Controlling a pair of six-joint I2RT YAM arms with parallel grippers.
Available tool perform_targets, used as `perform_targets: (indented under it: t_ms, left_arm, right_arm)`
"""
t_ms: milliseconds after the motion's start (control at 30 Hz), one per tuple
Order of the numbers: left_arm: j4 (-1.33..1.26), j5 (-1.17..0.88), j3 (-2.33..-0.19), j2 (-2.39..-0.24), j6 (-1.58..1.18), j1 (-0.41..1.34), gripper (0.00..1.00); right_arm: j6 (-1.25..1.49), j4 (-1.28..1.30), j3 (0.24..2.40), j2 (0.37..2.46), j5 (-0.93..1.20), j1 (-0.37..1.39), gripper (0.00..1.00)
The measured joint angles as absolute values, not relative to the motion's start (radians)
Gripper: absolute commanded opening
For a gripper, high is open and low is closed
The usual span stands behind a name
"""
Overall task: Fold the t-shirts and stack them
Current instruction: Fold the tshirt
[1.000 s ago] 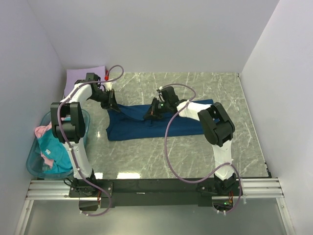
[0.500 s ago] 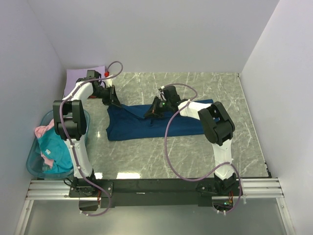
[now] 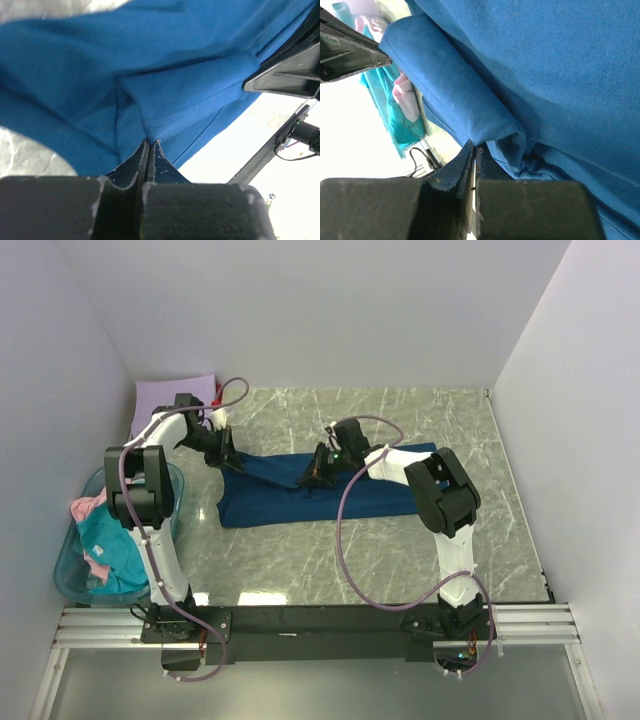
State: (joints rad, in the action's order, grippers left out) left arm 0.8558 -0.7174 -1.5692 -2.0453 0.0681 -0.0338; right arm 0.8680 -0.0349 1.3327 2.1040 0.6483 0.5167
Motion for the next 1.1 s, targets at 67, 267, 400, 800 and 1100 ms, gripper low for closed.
perform_targets:
  t_ms: [67, 267, 400, 800, 1100]
  left_arm:
    - [0.862, -0.715, -1.55, -2.039, 0.074, -0.046, 0.01]
    - [0.861, -0.708, -1.486, -2.033, 0.077, -0.057, 0.01]
    - [0.858, -0.697, -1.463, -2.033, 0.079, -0.054, 0.09]
    - [0.787, -0.564, -1.346, -1.784, 0.086, -0.026, 0.37]
    - [0.664, -0.492, -1.311, -1.754, 0.044, 0.142, 0.26]
  right_arm:
    - [0.862, -0.025, 1.333, 2.104, 0.648, 0.517, 0.0]
    - [0.844, -0.008, 1.333, 2.104, 0.648, 0.517, 0.02]
    - [0.827, 0.027, 1.334, 2.104, 0.648, 0.52, 0.23]
    - [0.506, 0.376, 1.421, 2.006, 0.624, 0.517, 0.57]
    - [0.128, 0.662, 1.621, 1.982, 0.466, 0.417, 0.48]
